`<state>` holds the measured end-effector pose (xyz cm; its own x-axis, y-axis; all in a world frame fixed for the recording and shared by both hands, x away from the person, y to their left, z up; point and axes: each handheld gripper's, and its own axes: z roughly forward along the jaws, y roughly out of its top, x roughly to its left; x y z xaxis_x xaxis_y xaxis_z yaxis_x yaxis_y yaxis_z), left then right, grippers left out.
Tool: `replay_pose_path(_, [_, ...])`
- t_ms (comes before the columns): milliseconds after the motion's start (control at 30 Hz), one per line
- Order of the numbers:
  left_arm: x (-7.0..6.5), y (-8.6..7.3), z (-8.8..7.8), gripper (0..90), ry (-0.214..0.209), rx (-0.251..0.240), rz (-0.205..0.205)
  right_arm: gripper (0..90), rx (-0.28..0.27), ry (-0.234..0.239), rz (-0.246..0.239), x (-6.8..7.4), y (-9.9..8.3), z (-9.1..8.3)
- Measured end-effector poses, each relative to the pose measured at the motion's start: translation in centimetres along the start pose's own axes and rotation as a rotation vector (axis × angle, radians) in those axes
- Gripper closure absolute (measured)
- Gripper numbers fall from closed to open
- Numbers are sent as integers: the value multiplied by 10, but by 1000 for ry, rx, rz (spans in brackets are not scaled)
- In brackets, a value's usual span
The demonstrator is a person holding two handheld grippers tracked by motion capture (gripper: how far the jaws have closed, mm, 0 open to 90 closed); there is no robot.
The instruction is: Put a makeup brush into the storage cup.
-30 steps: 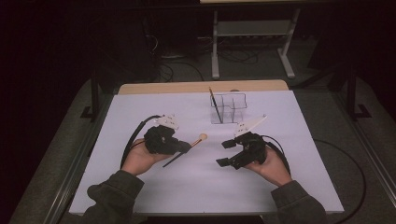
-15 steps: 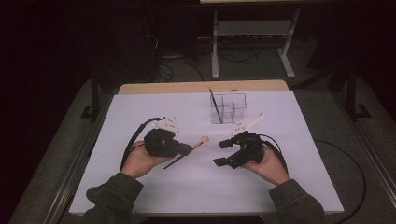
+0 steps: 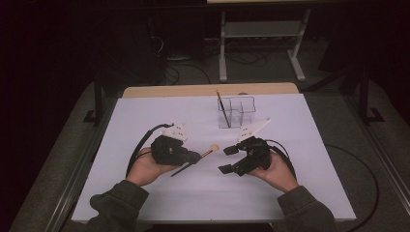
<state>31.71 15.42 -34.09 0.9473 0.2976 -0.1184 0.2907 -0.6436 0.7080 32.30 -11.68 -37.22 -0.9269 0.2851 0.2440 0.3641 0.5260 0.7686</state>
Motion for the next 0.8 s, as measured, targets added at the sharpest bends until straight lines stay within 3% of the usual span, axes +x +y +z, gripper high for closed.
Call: replay_pose_path(800, [-9,3,4,833,-37,-14,35,332,-18,53,4,0,3,5])
